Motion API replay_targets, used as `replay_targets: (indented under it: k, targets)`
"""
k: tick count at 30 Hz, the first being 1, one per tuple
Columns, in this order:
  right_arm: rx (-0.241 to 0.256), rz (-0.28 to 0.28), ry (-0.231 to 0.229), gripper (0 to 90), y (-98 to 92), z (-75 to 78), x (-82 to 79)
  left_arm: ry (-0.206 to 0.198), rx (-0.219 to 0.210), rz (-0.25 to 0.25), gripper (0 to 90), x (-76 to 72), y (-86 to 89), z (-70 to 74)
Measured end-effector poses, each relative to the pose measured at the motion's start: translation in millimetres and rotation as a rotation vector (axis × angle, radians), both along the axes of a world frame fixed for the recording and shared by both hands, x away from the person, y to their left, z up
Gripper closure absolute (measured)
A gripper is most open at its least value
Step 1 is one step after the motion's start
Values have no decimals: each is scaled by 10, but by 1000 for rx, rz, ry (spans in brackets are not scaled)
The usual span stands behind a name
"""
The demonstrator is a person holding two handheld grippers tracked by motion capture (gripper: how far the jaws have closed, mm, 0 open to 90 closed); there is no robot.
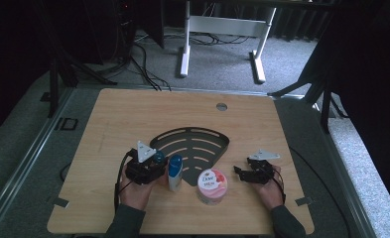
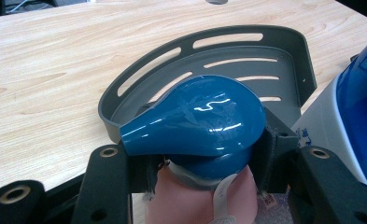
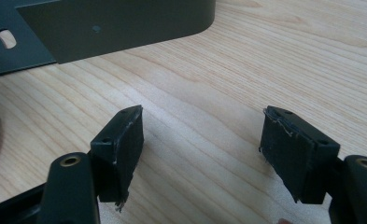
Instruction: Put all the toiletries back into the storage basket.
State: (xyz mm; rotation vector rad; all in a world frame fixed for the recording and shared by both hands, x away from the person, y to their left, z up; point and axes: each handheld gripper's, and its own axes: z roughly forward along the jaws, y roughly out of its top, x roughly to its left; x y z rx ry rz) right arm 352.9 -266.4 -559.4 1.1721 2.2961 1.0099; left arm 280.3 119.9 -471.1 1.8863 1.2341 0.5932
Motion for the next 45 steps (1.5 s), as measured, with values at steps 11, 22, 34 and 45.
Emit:
replay_targets:
  k: [11, 22, 34, 45]
  targets:
    - [0, 0, 0, 298, 0, 0, 0, 20, -11, -1, 503, 25, 20, 16]
    - [0, 0, 0, 297, 0, 0, 0, 40, -44, 6, 491, 56, 17, 15]
    - [0, 0, 0, 297, 0, 0, 0, 33, -88, -1, 504, 80, 23, -16]
    - [0, -1, 1, 297, 1, 0, -1, 32, -60, -28, 521, 102, -1, 22]
